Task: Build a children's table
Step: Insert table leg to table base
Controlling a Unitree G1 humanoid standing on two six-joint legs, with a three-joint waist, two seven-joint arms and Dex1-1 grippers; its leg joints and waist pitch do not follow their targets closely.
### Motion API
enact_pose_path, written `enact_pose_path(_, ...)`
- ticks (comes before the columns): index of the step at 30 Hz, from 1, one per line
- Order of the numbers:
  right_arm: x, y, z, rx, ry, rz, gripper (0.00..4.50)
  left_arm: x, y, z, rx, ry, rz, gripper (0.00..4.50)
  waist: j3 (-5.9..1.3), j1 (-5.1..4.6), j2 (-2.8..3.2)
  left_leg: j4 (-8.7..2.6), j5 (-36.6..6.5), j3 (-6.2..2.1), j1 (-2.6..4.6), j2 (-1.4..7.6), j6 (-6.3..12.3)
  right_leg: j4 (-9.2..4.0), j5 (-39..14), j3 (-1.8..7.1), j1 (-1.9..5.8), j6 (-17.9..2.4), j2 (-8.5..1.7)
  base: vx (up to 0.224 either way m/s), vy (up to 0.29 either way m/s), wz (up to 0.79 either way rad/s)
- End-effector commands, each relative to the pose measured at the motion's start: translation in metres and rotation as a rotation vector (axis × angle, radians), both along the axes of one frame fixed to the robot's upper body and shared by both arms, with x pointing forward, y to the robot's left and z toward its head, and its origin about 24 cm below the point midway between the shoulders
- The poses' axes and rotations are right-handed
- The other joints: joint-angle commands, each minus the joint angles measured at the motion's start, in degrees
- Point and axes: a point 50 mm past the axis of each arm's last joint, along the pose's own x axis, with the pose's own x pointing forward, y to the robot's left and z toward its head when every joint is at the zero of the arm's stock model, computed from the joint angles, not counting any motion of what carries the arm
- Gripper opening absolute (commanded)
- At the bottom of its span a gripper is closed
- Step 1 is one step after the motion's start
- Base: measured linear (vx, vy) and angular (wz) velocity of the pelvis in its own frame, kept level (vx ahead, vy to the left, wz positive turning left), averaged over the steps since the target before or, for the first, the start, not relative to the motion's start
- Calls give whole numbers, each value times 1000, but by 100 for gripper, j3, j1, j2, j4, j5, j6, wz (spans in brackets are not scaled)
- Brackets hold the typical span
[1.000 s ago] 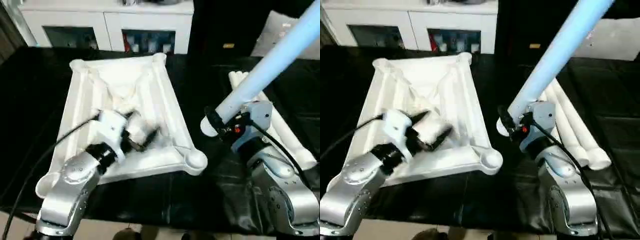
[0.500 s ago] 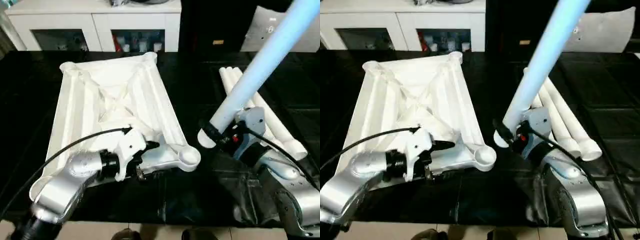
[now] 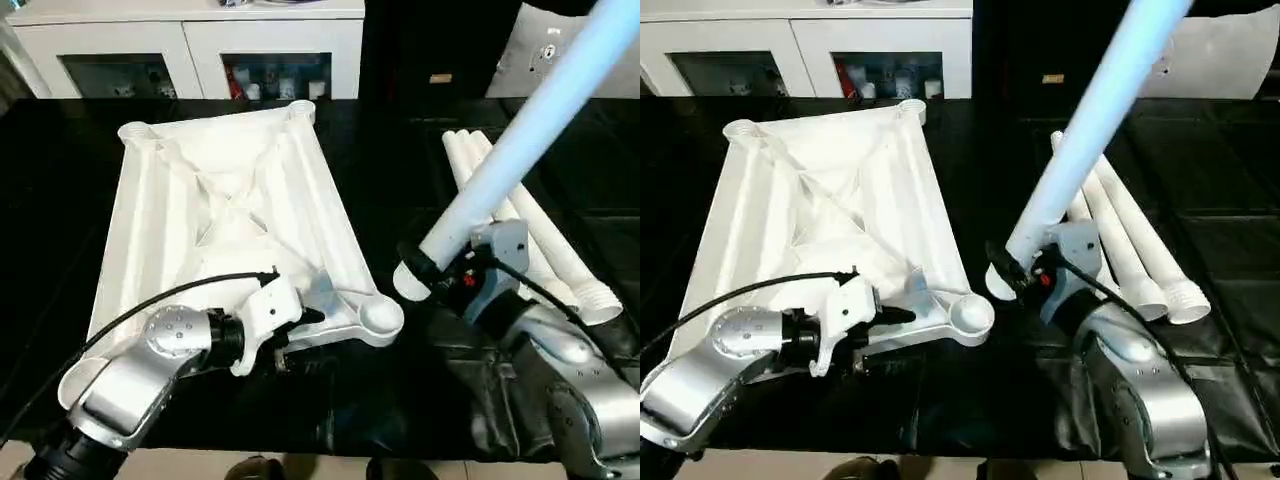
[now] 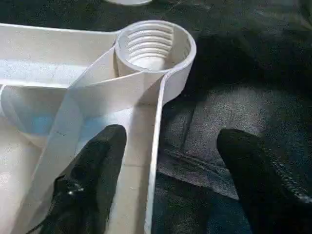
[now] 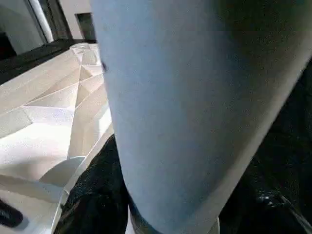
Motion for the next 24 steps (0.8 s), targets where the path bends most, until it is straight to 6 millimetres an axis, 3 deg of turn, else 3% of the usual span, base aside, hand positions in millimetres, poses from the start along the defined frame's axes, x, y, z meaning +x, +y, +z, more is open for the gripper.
enact_pose_path(1, -2, 0, 11, -4, -86, -20, 190, 4, 1, -4, 34, -22, 24, 312, -319, 3, 2, -450, -905, -116, 31, 404, 231, -428, -731, 262, 263, -1484, -499, 0, 0, 0)
enact_pose_path(2, -2, 1, 12, -3, -100, -26, 190, 5, 0, -4, 36, -24, 29, 286, -317, 4, 3, -448, -895, -106, 32, 405, 234, -435, -788, 269, 252, -1447, -507, 0, 0, 0)
enact_pose_path(4, -2, 1, 11, -34, -93, -34, 190, 9, 0, -5, 46, -43, 50, 272, -302, 0, -6, -460, -889, -98, 33, 404, 231, -450, -882, 269, 244, -1384, -493, 0, 0, 0)
enact_pose_path(5, -2, 2, 11, -28, -76, -25, 190, 11, 0, -4, 46, -47, 55, 264, -284, 1, 24, -466, -829, -106, 35, 409, 235, -443, -792, 267, 241, -1366, -493, 0, 0, 0)
enact_pose_path(8, -3, 5, 13, -12, -81, 20, 190, 13, -1, -3, 52, -64, 63, 241, -297, -12, 10, -459, -833, -102, 35, 407, 271, -446, -702, 266, 251, -1390, -498, 0, 0, 0)
enact_pose_path(11, -6, 8, 13, -12, -89, 68, 190, 11, 3, -4, 72, -55, 64, 207, -293, -24, 54, -459, -707, -111, 24, 413, 350, -430, -423, 254, 261, -1451, -503, 0, 0, 0)
enact_pose_path(12, -7, 8, 12, -9, -87, 74, 190, 10, 4, -5, 77, -49, 64, 207, -290, -32, 41, -460, -716, -108, 17, 414, 362, -433, -407, 254, 264, -1466, -506, 0, 0, 0)
enact_pose_path(13, -7, 9, 12, -7, -85, 76, 190, 9, 4, -5, 78, -44, 66, 196, -297, -20, 81, -457, -728, -114, 22, 415, 358, -428, -416, 253, 269, -1480, -515, 0, 0, 0)
enact_pose_path(17, -7, 12, 9, -1, -77, 83, 190, 5, 7, -9, 91, -35, 67, 163, -288, -29, 99, -460, -792, -109, 11, 407, 362, -449, -626, 249, 283, -1500, -512, 0, 0, 0)
enact_pose_path(20, -9, 16, 6, -6, -71, 91, 190, 2, 9, -10, 83, -31, 78, 136, -292, -34, 157, -459, -863, -107, 16, 408, 357, -466, -890, 250, 277, -1450, -514, 0, 0, 0)
enact_pose_path(24, -10, 18, 4, -16, -63, 101, 190, -1, 10, -11, 93, -23, 85, 108, -293, -42, 163, -467, -853, -113, 9, 410, 347, -471, -1043, 250, 260, -1381, -508, 0, 0, 0)
